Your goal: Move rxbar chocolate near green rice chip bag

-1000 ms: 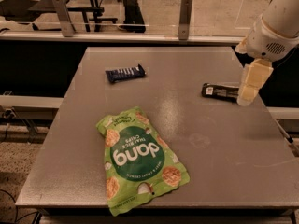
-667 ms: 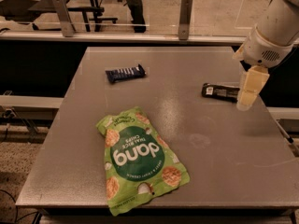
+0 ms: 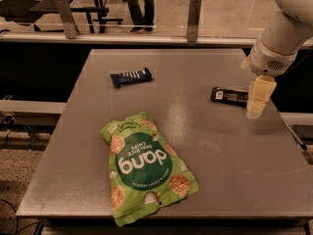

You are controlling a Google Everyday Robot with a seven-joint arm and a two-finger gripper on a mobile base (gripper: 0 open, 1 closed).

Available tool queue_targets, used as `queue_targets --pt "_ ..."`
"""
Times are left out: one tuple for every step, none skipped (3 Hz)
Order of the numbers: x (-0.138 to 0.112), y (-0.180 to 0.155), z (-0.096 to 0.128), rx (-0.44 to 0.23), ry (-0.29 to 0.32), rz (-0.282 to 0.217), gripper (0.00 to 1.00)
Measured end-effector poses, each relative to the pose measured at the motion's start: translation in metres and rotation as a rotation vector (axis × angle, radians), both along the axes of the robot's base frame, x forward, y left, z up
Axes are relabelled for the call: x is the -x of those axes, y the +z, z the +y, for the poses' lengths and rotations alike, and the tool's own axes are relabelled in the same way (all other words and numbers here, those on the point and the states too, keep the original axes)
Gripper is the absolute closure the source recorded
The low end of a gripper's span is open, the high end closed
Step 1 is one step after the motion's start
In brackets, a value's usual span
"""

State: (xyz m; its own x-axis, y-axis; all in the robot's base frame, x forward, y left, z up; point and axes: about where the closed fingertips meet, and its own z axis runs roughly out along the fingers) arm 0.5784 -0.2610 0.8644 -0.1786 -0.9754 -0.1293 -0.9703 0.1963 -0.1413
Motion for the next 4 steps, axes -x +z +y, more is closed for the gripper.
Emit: queue_targets --pt "-0.009 -0.011 -0.002 0.016 0.006 0.016 0.00" --pt "-0.018 -0.020 -0.002 0.029 0.014 0.036 0.00" --pt "-0.024 -0.027 -0.003 0.040 0.016 0.055 0.00" --pt "-0.028 -0.031 -0.004 0.049 0.008 0.067 0.18"
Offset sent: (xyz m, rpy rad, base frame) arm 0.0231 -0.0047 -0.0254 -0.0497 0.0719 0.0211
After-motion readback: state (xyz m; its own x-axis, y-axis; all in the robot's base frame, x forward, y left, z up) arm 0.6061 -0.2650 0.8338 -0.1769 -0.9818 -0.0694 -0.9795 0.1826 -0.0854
